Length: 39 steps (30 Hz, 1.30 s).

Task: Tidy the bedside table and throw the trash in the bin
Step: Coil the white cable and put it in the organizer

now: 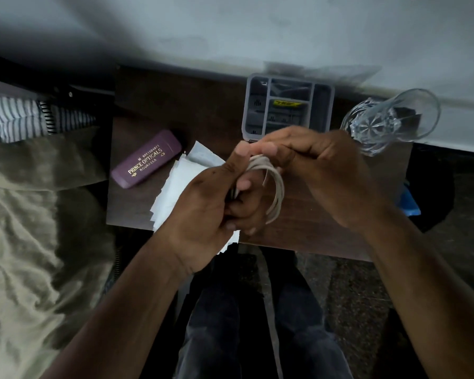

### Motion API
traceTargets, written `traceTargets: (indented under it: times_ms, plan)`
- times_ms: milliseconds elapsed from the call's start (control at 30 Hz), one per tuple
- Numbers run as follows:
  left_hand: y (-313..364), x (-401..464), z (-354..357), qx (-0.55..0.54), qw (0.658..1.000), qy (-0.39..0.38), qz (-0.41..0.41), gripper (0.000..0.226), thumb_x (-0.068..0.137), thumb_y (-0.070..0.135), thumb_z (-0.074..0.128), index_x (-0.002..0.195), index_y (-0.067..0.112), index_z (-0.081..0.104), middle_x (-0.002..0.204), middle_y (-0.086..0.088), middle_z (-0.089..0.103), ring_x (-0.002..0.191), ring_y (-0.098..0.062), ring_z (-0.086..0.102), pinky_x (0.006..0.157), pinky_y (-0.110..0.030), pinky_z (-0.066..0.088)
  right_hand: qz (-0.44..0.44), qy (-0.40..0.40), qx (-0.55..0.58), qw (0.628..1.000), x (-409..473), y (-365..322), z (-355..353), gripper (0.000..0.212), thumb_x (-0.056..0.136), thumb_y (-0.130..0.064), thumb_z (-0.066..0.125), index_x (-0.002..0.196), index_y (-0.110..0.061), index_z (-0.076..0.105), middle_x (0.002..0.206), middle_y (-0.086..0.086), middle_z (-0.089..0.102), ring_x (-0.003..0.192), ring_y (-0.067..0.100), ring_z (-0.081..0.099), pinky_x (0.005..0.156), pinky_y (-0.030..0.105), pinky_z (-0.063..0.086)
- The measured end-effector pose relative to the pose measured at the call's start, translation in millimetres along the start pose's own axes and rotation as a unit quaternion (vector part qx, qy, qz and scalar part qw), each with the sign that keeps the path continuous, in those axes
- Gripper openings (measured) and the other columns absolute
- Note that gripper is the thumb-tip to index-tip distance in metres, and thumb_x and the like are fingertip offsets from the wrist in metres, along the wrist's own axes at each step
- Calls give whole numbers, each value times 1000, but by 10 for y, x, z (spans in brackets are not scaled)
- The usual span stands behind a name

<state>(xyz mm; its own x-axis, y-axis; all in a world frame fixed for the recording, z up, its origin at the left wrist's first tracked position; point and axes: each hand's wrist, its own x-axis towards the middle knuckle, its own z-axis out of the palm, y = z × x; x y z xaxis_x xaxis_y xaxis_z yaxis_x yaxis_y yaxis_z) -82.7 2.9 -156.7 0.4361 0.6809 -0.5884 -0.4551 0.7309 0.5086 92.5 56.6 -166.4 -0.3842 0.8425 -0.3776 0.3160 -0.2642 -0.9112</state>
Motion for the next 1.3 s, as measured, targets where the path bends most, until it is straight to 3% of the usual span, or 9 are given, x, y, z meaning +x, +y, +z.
traceTargets:
  times_ms: [167,333,467,633,767,867,933,1133,1300]
  plan:
    - [-11,97,18,-46,994,87,45,53,106,50,34,64,24,51,47,9,29,40,-8,31,51,-20,42,120,22,278,953,-206,29,226,34,102,-23,51,120,-3,71,105,17,77,96,32,74,79,46,61]
    - [-101,146,123,-144,981,113,71,46,108,46,33,79,17,53,58,5,44,55,-8,47,85,-33,45,150,82,257,951,-214,52,317,30,107,-21,49,119,-8,73,100,12,79,90,21,75,80,37,60]
    - [-133,176,217,-161,965,193,72,42,108,42,39,84,12,56,68,-2,59,67,-14,61,76,-28,59,126,138,158,970,-199,108,398,23,103,-16,57,115,-14,76,89,-10,78,83,-2,71,78,20,55]
    - [-228,172,236,155,928,325,101,36,106,41,48,95,17,72,85,2,77,86,-14,75,85,-36,62,116,199,150,961,-154,157,329,24,93,-9,70,117,-9,75,104,-2,80,98,9,76,87,24,60]
    - [-406,106,226,385,828,388,126,26,101,47,57,102,32,78,81,20,77,78,5,71,70,-18,54,142,229,157,950,-144,204,280,23,92,-5,71,114,-10,76,80,10,79,64,15,74,66,27,64]
    - [-447,121,198,194,903,378,63,16,97,26,68,104,20,82,87,3,82,88,-17,79,84,-38,62,157,253,167,940,-139,189,235,24,92,-6,71,115,-10,75,73,12,77,57,17,73,61,28,63]
    - [-388,185,124,16,943,333,24,18,92,15,71,103,5,80,94,-13,82,89,-25,80,79,-33,64,153,253,186,937,-112,145,200,27,91,-5,72,118,-8,73,76,11,78,61,21,76,62,28,63]
    - [-161,415,-151,-53,953,297,16,18,96,10,65,91,7,81,91,-14,81,86,-24,79,77,-34,64,171,205,232,935,-21,-1,79,24,96,-6,65,119,-3,71,95,12,81,77,28,79,68,36,65]
    - [-138,518,-98,-128,934,333,0,22,98,9,64,112,-5,73,106,-22,78,97,-29,78,75,-35,65,194,184,255,929,119,-24,33,14,98,-6,63,111,-1,64,96,15,80,76,31,79,72,41,65]
